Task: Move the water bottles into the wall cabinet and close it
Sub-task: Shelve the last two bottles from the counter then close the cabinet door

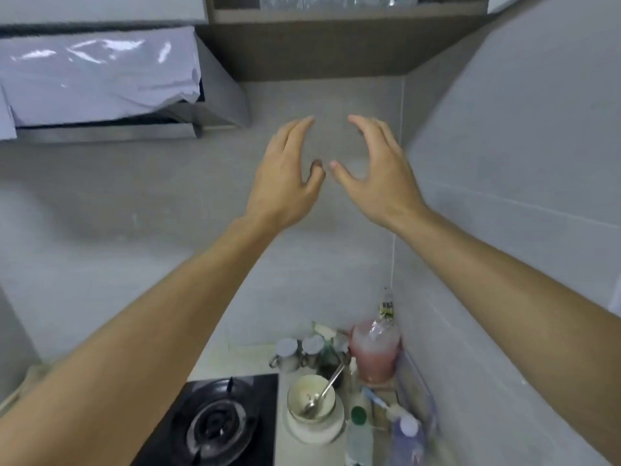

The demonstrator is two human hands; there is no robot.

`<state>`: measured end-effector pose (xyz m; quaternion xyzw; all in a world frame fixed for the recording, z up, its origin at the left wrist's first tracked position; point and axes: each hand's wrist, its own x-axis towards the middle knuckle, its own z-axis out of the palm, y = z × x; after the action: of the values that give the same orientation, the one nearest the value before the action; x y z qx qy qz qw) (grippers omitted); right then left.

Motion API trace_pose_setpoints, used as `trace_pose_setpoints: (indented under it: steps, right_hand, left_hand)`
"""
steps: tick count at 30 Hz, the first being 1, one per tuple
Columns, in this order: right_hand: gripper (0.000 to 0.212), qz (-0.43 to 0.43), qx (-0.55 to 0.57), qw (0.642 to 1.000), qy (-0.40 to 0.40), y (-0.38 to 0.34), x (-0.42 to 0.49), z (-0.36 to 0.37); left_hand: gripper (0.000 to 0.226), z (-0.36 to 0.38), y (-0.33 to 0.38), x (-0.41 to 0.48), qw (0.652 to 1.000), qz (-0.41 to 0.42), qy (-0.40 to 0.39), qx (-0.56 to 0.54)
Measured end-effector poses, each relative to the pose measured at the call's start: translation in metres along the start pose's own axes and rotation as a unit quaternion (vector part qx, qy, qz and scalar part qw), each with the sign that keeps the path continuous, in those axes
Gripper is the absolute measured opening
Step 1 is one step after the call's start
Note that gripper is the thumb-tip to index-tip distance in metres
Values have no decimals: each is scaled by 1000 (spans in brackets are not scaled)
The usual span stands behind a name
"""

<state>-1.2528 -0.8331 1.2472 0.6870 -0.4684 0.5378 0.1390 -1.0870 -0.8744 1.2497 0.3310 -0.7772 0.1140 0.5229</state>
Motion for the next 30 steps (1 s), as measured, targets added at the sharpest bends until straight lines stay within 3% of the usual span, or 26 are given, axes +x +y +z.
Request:
trace_pose_setpoints:
  steps: [9,17,23,27,30]
  right_hand:
    - [65,138,4,982,-129,38,-177,23]
    - [68,274,3,949,-155,68,-279,27]
    - [72,376,-16,910,-173,84,-338,31]
    - [77,462,-17,866,-191,96,-367,35]
    - [84,479,-13,850,-220,111,-387,41]
  left_hand:
    - [59,63,3,-164,984,-101,-138,-44]
    - [63,111,6,-265,942,-189,-252,-112]
    - [68,135,3,-312,919,-211,-306,-134]
    - [84,151,2,-337,886,-255,-356,-156]
    - [93,165,2,-351,863,-286,-383,-164]
